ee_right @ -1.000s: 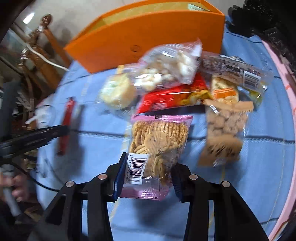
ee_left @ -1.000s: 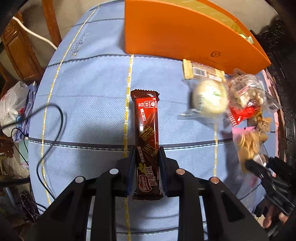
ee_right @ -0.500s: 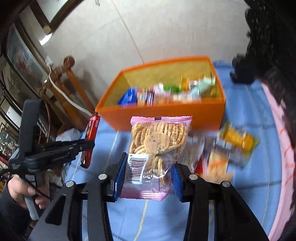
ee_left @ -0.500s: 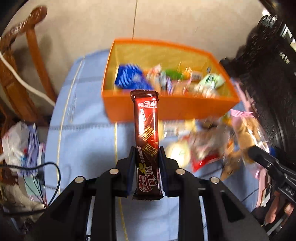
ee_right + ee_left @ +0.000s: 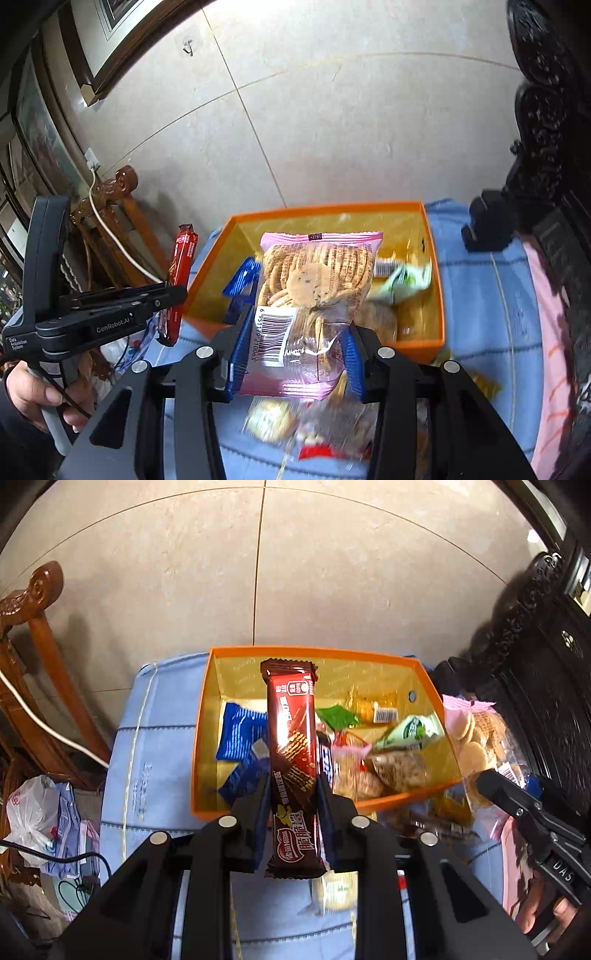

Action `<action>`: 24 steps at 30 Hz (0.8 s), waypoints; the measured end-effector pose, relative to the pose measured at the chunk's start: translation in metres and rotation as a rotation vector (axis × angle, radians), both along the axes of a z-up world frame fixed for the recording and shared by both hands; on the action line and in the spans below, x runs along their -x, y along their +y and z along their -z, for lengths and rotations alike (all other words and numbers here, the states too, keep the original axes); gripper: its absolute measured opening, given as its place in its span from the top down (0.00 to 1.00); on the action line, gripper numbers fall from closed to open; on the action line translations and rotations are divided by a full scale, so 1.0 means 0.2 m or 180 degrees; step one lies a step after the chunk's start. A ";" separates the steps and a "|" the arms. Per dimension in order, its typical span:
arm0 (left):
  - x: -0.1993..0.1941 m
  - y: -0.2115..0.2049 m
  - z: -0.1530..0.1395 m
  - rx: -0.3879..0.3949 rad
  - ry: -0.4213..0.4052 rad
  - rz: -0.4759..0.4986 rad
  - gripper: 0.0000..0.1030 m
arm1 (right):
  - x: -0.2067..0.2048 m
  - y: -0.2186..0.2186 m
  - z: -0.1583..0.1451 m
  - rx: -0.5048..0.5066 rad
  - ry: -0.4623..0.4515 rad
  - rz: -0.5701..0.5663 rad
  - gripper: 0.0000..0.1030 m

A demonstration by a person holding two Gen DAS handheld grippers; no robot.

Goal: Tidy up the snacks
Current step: 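Carry both items over the orange box and open both tools to drop them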

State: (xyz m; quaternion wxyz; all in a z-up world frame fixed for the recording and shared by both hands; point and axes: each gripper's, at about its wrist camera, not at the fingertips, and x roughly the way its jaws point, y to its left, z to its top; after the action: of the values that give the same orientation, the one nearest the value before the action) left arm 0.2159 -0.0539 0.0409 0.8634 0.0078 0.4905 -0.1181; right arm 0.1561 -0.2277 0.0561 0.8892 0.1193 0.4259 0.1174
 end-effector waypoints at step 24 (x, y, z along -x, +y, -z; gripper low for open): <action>-0.18 0.03 0.22 -0.0099 0.0169 -0.0234 0.04 | -0.05 -0.12 0.23 0.0140 0.0161 0.0473 0.17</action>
State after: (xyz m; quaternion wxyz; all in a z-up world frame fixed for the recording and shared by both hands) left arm 0.2518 -0.0489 -0.0040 0.8536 0.0000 0.5150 -0.0788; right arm 0.1666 -0.2509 0.0100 0.8868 0.1339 0.4406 0.0385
